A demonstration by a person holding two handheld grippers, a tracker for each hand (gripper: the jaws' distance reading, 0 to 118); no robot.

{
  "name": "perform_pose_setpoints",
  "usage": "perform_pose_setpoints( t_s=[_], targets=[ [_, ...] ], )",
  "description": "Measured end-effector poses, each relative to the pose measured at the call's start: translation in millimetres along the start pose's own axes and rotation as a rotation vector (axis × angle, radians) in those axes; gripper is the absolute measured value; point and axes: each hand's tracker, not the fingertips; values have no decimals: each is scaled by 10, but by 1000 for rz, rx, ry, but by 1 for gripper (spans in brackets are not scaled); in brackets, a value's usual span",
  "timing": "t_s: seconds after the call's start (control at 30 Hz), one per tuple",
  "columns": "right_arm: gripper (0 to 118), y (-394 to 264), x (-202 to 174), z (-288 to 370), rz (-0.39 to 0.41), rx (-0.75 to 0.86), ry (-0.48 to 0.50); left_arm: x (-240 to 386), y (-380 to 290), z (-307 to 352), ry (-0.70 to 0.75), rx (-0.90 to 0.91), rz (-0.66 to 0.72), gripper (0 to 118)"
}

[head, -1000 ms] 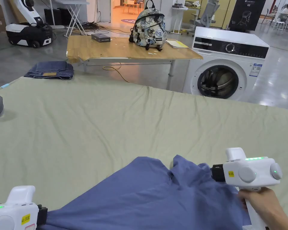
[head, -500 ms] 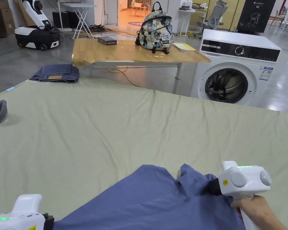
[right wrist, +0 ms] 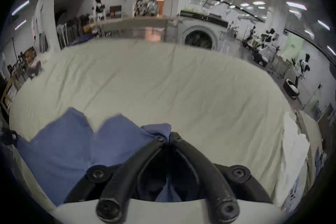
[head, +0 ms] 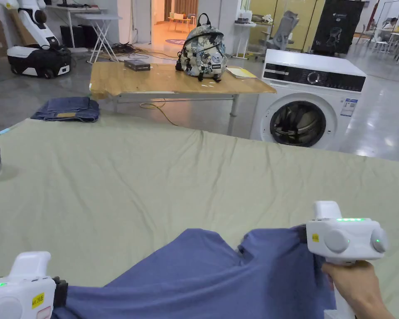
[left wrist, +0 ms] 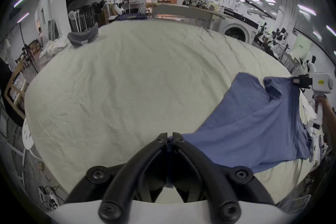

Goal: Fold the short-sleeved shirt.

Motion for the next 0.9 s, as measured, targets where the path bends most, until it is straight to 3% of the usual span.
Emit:
perform_pose_setpoints(
  t_s=[0.23,0.53,0.9],
  targets=[
    [0,372,402,932,-39,190,-72,27,561,222,-71,127,-13,0],
    [0,1026,788,1890,-81,403,-194,619,1975,830,-123,325,-107,0],
    [0,1931,1139,2249,-140,532,-309,1140,3489,1174,-108,472,-185,0]
  ],
)
